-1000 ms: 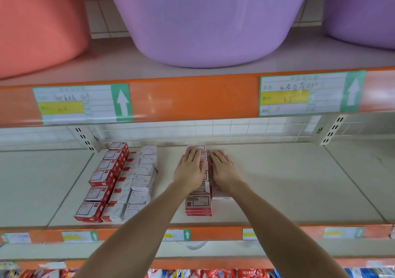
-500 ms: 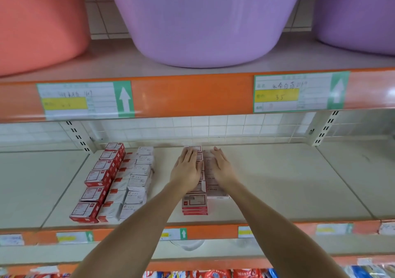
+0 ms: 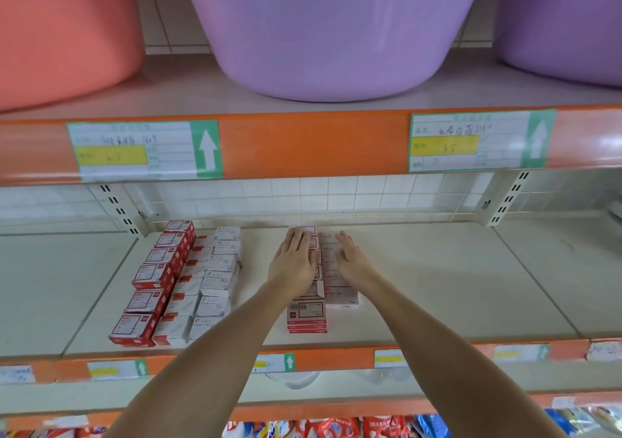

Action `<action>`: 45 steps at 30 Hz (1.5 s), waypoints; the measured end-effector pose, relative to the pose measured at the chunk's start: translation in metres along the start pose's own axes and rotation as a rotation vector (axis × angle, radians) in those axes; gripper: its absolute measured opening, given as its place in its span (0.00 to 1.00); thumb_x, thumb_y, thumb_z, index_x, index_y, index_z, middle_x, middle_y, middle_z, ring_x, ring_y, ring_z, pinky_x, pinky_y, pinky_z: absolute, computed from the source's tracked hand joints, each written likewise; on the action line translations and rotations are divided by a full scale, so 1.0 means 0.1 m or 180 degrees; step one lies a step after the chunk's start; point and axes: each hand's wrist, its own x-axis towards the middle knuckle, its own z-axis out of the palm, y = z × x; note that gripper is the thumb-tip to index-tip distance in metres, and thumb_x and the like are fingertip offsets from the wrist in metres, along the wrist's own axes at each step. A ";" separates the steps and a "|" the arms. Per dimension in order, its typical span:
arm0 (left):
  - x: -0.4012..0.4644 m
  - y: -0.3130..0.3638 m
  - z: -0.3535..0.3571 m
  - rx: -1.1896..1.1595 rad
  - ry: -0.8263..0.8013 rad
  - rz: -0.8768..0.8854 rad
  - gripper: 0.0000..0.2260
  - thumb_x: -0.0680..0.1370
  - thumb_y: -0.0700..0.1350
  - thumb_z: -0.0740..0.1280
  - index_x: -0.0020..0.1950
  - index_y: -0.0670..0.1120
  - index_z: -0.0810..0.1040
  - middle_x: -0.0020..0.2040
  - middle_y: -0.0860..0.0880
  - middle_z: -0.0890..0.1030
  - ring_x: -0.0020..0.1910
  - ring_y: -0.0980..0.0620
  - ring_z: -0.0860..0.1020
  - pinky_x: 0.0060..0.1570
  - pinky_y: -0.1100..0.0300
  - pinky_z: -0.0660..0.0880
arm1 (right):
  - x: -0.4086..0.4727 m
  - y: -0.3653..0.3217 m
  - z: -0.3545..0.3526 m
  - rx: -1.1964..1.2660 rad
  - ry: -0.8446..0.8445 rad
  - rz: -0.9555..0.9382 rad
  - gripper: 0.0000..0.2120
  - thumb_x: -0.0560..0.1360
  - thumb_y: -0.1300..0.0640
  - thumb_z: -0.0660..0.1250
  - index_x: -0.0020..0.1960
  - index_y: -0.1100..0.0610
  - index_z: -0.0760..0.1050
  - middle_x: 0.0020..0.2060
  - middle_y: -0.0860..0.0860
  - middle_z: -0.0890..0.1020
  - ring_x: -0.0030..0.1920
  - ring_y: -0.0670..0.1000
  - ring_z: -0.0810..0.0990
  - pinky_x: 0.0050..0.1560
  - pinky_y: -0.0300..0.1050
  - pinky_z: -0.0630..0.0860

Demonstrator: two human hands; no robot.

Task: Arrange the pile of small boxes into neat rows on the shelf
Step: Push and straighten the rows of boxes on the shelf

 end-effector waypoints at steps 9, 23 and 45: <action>0.01 0.01 -0.03 0.0145 -0.0067 0.0053 0.27 0.85 0.55 0.45 0.81 0.43 0.48 0.81 0.47 0.48 0.80 0.49 0.42 0.78 0.54 0.45 | -0.21 0.23 -0.09 -0.1108 0.0204 0.0051 0.24 0.85 0.55 0.44 0.80 0.56 0.52 0.79 0.52 0.54 0.79 0.48 0.47 0.78 0.47 0.41; 0.01 0.06 -0.04 0.0404 -0.0073 0.0052 0.27 0.85 0.54 0.44 0.81 0.42 0.48 0.81 0.45 0.49 0.80 0.47 0.44 0.79 0.52 0.47 | -0.16 0.20 0.02 -0.1410 0.0293 0.0141 0.24 0.84 0.56 0.42 0.79 0.58 0.52 0.79 0.50 0.55 0.79 0.48 0.46 0.78 0.49 0.39; -0.26 -0.34 -0.45 0.0464 0.0176 0.0044 0.23 0.83 0.52 0.56 0.77 0.46 0.62 0.78 0.47 0.61 0.78 0.46 0.56 0.75 0.50 0.56 | -0.09 -0.71 0.00 -0.0879 0.0398 -0.0607 0.23 0.83 0.51 0.55 0.75 0.57 0.63 0.75 0.52 0.65 0.75 0.53 0.62 0.74 0.52 0.62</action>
